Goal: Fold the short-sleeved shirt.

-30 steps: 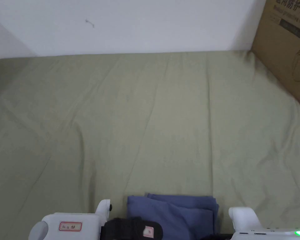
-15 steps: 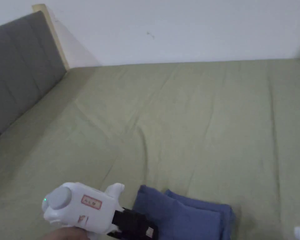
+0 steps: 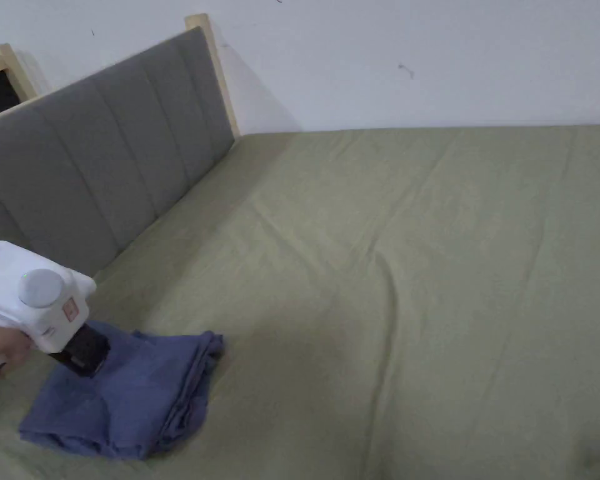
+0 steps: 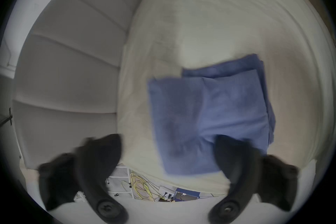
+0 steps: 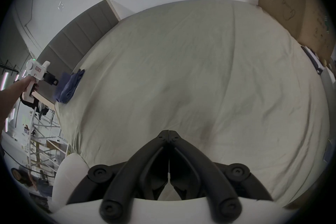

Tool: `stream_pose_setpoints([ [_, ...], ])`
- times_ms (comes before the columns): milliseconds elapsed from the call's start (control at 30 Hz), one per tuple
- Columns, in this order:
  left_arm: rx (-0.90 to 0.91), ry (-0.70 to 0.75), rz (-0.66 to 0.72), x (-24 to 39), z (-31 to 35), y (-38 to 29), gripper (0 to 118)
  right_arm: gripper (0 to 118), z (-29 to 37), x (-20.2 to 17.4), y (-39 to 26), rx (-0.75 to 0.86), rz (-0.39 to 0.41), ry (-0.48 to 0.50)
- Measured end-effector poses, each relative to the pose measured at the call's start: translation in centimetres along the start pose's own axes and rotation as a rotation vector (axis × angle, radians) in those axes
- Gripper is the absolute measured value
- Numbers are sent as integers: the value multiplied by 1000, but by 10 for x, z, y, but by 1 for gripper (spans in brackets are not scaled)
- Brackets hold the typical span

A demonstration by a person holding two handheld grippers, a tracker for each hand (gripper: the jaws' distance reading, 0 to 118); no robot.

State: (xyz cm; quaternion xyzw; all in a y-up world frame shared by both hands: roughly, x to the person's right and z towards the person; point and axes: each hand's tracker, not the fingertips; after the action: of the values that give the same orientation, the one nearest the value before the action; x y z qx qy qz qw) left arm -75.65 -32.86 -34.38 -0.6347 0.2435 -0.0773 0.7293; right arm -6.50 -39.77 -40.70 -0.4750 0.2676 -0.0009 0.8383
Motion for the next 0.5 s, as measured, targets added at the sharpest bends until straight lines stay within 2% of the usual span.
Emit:
stream_pose_setpoints([
  [133,138,-62,89,4,21,-8,115,1,12,10,6,37,-22,-20],
  [233,327,-232,185,50,43,-23,112,1,21,15,8,61,-40,-26],
  [267,355,-316,239,72,49,-31,105,1,24,15,8,69,-46,-22],
  [300,381,-409,283,98,55,-40,84,1,26,16,8,76,-52,-19],
  [333,406,-505,324,125,61,-51,36,1,29,16,7,81,-60,-20],
  [367,419,-591,365,154,67,-62,36,1,32,15,7,83,-66,-20],
  [400,435,-676,403,179,71,-72,21,1,34,15,6,85,-69,-18],
  [433,452,-754,420,210,76,-83,0,1,38,15,5,88,-70,-16],
  [500,534,-840,422,254,88,-100,0,1,49,13,4,105,-61,-14],
])
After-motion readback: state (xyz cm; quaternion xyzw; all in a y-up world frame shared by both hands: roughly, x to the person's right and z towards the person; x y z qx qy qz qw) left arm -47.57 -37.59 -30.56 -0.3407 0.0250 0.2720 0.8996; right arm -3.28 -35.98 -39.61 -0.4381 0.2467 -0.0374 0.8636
